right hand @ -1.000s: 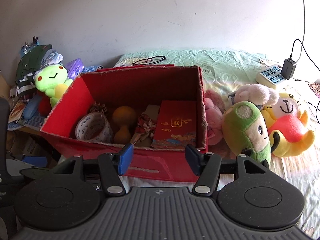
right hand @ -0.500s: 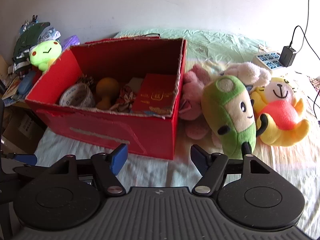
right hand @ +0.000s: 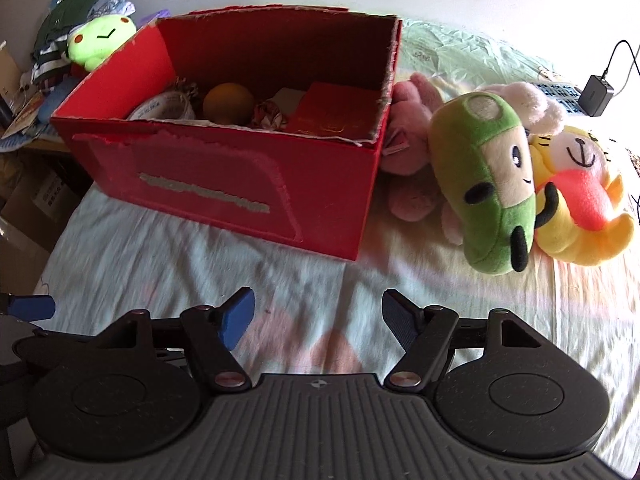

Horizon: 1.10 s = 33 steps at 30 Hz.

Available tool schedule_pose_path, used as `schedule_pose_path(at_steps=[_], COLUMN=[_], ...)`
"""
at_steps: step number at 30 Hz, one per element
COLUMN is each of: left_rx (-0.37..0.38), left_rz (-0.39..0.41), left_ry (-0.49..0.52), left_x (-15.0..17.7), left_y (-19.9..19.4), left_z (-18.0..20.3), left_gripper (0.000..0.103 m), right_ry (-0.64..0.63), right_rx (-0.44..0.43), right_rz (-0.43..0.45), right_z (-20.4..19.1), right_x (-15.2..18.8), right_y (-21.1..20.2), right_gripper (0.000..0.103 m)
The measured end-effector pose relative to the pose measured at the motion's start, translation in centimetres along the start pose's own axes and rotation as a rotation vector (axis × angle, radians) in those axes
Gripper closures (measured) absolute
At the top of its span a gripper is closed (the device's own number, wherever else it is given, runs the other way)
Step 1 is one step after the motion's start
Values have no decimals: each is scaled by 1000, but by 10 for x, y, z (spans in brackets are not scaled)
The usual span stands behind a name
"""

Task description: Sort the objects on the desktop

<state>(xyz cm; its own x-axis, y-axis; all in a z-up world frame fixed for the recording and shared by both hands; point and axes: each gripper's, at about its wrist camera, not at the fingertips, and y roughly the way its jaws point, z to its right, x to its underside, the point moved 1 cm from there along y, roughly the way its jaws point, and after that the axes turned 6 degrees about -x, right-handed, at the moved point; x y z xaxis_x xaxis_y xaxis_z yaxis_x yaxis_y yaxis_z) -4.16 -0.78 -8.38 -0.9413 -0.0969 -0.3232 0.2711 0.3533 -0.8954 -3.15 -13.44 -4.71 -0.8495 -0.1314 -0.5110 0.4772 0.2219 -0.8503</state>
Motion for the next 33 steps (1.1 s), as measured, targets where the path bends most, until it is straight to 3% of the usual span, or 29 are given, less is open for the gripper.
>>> schedule_pose_path(at_steps=[11, 24, 33], left_rx=[71, 179, 304], left_rz=[44, 256, 357], left_ry=[31, 236, 305], left_x=[-16, -72, -105], left_y=[6, -15, -37], left_z=[-31, -93, -100], left_gripper=[1, 1, 1], right_ry=[13, 191, 280], right_rx=[28, 109, 197], right_rz=[39, 150, 227], right_z=[-29, -97, -94], right_x=[-15, -57, -77], right_y=[-3, -12, -30], right_gripper=[30, 30, 30])
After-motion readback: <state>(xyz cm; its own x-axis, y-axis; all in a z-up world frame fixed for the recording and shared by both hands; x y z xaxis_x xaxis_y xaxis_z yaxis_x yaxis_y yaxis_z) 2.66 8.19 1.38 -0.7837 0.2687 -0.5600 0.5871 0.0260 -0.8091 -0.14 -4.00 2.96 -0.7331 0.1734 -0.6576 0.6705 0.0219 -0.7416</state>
